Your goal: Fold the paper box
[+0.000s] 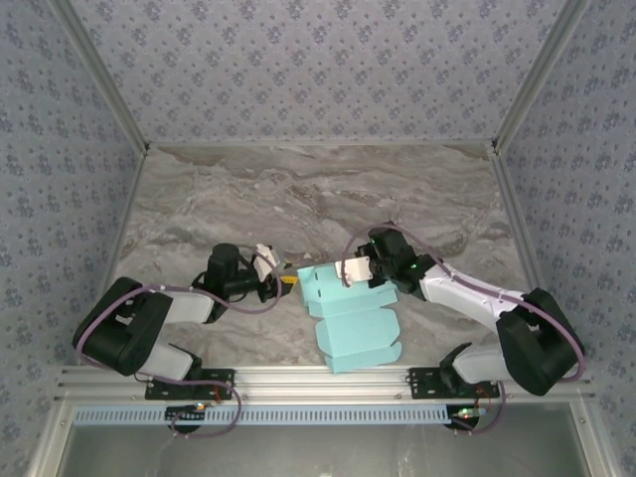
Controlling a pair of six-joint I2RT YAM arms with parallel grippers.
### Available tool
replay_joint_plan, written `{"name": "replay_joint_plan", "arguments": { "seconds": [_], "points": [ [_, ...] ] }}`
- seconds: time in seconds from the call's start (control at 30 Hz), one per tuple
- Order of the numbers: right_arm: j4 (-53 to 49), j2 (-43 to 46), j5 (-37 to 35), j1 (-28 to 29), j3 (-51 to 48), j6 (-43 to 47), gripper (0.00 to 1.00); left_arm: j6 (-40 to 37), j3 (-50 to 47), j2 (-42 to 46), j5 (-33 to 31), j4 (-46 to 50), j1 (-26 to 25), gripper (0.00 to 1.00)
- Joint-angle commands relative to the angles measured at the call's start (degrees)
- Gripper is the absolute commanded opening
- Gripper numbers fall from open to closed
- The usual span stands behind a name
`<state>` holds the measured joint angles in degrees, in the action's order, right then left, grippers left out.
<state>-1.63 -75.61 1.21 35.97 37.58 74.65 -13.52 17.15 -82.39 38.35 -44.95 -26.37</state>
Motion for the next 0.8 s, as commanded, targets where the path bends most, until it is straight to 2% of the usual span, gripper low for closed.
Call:
{"name": "replay_joint_plan", "arguments": {
  "seconds": [0.0,0.13,0.27,0.4,0.47,0.67,0.77],
  "points": [
    [10.66,1.73,-2.27,-0.28,-2.94,4.22,0.07,0.65,-0.08,-0.70,3.53,-2.51,-0.32,0.48],
    [15.35,2.87,-2.26,0.19,-5.28,4.97,0.03,1.52,1.61,-3.51,3.76,-3.06,-0.35,0.48],
    [20.13,4.40,-2.16,-0.46,-6.96,5.23,0.04,1.79,0.94,-2.51,2.83,-3.09,-0.35,0.48],
    [24.10,5.56,-1.71,-1.06,-8.01,5.71,0.05,0.01,0.37,-0.54,1.63,-1.83,0.09,0.48],
    [27.53,5.40,-1.65,-1.24,-9.39,6.43,0.05,-3.28,1.80,-0.55,2.61,2.23,-0.31,0.48],
    [30.90,4.43,-1.99,-0.99,-12.15,7.09,0.07,-4.68,3.76,-8.06,1.95,-3.23,-0.08,0.47],
    [30.13,4.53,-2.55,-0.36,-12.27,7.90,0.07,-3.95,5.70,-11.91,3.85,-5.35,-0.16,0.47]
  ]
}}
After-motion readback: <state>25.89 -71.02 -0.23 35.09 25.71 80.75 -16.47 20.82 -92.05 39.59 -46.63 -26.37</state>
